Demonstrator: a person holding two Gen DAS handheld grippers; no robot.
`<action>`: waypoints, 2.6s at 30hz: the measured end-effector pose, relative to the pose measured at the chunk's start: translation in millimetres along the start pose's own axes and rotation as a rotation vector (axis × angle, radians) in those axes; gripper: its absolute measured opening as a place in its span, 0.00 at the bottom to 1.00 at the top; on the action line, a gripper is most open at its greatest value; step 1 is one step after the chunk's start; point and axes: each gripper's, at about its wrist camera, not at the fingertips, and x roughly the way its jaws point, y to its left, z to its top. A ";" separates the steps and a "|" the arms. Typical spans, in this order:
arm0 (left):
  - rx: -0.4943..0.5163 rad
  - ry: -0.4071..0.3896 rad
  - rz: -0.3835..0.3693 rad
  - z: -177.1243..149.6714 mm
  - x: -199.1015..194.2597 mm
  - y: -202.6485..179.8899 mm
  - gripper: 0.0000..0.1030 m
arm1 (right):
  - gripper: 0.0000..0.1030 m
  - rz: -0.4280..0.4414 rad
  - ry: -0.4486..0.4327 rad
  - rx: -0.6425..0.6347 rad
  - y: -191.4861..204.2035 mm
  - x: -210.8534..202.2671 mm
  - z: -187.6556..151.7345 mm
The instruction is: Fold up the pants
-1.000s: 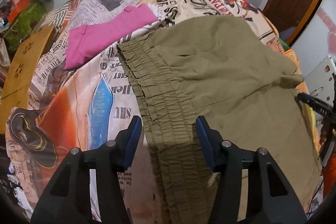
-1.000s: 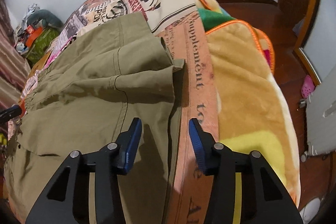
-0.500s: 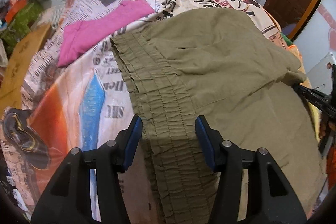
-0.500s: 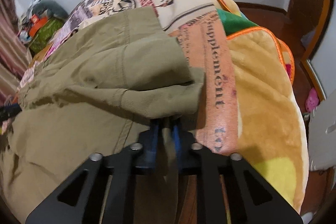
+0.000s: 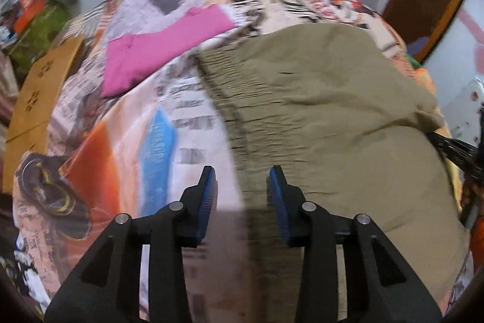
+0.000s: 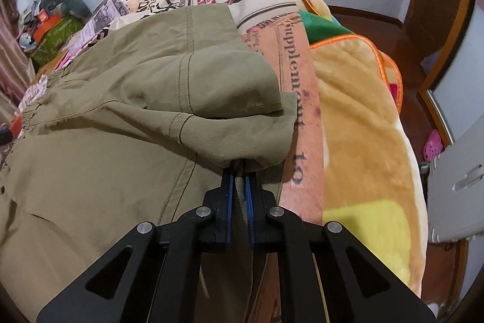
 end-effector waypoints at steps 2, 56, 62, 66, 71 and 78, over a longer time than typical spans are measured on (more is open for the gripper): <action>0.048 0.009 -0.015 1.4 3.5 -14.3 0.55 | 0.06 0.000 0.003 0.007 -0.3 -1.5 -1.5; 0.007 0.065 0.007 36.8 62.0 -11.6 0.66 | 0.23 0.072 -0.035 0.064 -21.2 10.7 41.4; 0.026 0.045 0.041 34.5 61.3 -15.7 0.68 | 0.12 0.047 -0.075 0.001 -14.0 0.2 43.7; 0.023 0.038 0.050 32.8 61.1 -14.4 0.69 | 0.10 0.004 -0.110 -0.056 -5.7 -8.2 51.1; 0.018 0.035 0.053 32.7 61.0 -12.0 0.69 | 0.10 -0.021 -0.132 -0.092 -2.8 -9.0 64.2; 0.011 0.030 0.055 31.9 61.2 -10.3 0.70 | 0.09 -0.058 -0.089 -0.119 0.0 12.5 67.5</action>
